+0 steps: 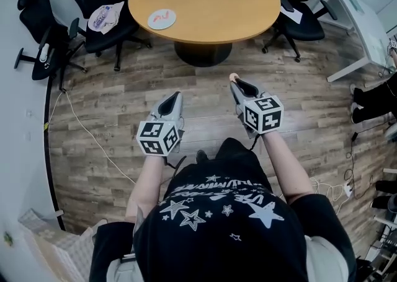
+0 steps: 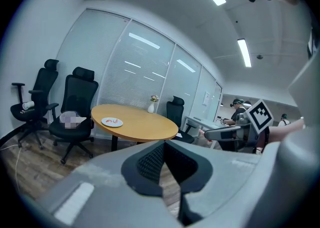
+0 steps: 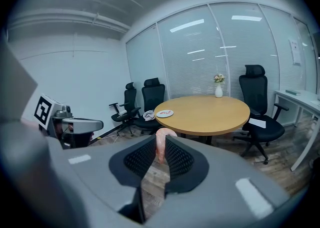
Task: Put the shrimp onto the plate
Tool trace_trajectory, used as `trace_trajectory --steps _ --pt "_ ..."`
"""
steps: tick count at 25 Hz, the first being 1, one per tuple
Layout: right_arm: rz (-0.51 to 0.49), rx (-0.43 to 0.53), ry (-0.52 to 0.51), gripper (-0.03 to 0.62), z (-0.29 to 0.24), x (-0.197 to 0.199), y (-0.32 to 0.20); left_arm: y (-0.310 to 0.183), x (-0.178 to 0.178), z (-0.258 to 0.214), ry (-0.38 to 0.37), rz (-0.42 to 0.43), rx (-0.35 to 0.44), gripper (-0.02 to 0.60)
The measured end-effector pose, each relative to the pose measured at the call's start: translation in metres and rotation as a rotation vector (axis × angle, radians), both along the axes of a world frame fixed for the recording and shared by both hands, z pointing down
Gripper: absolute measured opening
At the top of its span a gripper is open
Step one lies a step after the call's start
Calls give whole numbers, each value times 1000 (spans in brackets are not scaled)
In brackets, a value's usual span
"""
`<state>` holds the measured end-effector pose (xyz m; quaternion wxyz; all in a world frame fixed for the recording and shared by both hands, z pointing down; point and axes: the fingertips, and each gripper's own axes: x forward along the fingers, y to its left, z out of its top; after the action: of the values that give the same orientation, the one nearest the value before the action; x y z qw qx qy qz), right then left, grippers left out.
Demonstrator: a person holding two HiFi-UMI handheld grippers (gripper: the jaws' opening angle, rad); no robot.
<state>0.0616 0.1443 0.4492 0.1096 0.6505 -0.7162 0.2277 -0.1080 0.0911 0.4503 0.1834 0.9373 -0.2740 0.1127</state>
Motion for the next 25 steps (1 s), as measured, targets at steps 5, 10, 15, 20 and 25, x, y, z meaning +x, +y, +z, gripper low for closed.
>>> trace_trajectory --steps 5,10,15,20,25 --pt "-11 -6 -22 59 13 10 -23 -18 7 12 -13 -24 -18 2" --pt "-52 -6 -44 58 23 32 -63 -44 18 19 -39 -75 -21 2" --pt "-100 6 -66 60 20 60 -118 -84 38 14 -53 -130 -16 2" --pt "-156 0 -79 59 23 83 -170 -126 59 13 -59 -190 -19 2" --pt "-218 -11 -86 60 28 97 -207 -154 77 14 -61 -242 -25 2"
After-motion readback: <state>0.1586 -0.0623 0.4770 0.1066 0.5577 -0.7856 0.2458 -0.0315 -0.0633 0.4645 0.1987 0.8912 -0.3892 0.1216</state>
